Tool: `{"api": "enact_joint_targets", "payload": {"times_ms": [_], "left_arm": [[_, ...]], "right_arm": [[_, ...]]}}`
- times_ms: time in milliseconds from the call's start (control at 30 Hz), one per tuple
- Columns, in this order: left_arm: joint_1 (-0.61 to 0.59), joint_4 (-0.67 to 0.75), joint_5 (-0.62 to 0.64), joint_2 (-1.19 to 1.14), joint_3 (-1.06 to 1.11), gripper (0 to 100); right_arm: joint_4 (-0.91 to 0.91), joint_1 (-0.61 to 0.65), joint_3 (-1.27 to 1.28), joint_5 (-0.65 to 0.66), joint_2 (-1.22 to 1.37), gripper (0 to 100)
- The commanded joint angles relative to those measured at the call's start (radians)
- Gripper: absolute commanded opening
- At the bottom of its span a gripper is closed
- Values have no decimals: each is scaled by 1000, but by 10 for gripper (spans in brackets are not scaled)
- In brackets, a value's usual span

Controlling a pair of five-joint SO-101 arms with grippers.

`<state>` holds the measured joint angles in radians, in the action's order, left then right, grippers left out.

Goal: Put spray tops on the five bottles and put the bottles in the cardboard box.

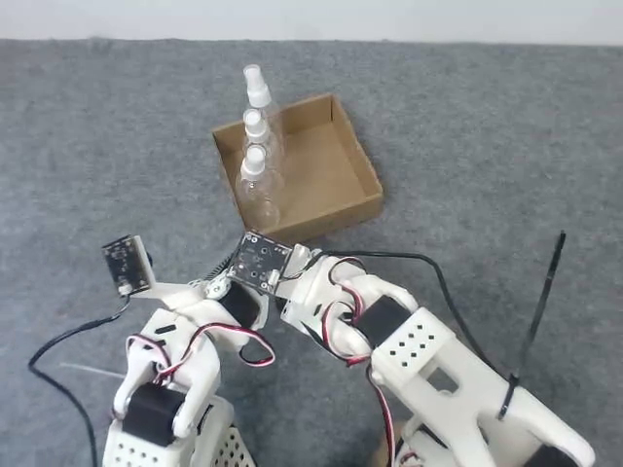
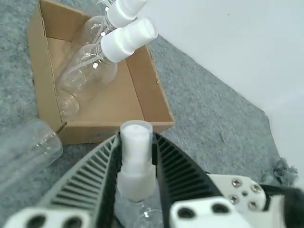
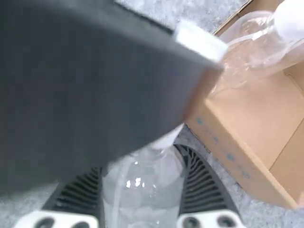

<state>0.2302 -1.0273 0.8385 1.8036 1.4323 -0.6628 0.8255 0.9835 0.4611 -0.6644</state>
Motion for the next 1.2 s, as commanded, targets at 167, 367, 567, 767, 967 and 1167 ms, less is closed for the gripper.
{"api": "enact_joint_targets", "payload": {"times_ms": [167,367,567,767,967,1167], "left_arm": [[57,-8,-9,20,18,12],[68,-8,-49,20,16,12],[68,-8,-55,21,13,12],[68,-9,-55,21,13,13],[69,-20,-55,21,12,13],[69,-71,-58,21,-31,13]], "right_arm": [[41,-8,115,5,-252,6],[114,-8,178,5,-298,6],[122,-39,176,-2,-298,6],[165,-96,175,-72,-297,6],[163,-96,175,-77,-297,6],[163,-96,175,-77,-297,6]]}}
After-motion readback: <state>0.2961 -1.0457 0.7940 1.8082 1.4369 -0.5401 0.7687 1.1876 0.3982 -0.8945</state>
